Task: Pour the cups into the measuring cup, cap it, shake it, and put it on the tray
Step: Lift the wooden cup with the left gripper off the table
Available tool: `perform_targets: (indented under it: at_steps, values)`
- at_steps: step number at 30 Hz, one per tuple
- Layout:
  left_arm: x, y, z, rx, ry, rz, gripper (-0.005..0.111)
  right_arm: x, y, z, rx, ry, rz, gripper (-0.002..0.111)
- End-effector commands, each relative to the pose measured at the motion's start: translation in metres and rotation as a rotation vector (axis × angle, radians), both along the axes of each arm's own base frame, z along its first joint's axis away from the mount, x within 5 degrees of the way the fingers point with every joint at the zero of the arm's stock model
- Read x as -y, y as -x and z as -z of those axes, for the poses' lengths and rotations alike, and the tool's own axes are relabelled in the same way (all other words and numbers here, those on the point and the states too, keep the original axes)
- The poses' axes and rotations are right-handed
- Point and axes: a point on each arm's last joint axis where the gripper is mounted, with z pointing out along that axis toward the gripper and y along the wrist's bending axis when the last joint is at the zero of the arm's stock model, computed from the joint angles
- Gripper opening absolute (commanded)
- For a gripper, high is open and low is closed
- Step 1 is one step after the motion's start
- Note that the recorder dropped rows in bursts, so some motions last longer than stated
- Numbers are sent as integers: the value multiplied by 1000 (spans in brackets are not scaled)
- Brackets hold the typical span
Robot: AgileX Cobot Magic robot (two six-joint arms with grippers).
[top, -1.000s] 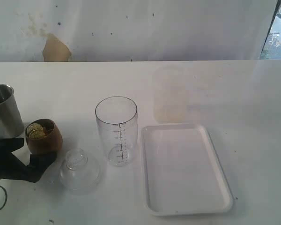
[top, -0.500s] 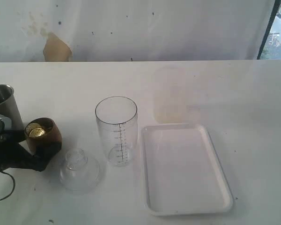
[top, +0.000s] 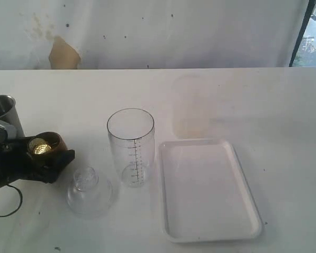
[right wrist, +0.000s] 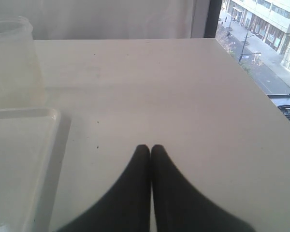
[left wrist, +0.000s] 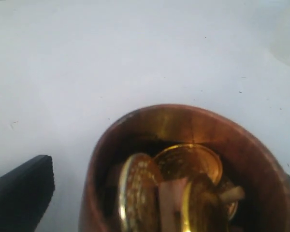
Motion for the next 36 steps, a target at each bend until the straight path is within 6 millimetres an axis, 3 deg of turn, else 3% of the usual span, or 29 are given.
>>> perform_targets:
  at_steps: [1,15,29,31,32,33,35,36]
  values:
    - [2,-1,-2,17,13,10,105,0,0,-1,11,9,-3,0]
    - [2,-7,16,-11,0,19,105,0,0,-1,11,9,-3,0]
    - [6,-18,13,-9,29,79,105,0,0,-1,11,9,-3,0]
    - [6,-18,13,-10,28,79,94,0,0,-1,11,9,-3,0]
    - [6,-18,14,-16,23,86,77,0,0,-1,11,9,-3,0]
    - [6,-17,14,-19,20,91,69,0,0,-1,11,9,-3,0]
    - [8,-15,14,-25,18,122,29,0,0,-1,11,9,-3,0]
    - [9,-14,14,-26,18,139,21,0,0,-1,11,9,-3,0]
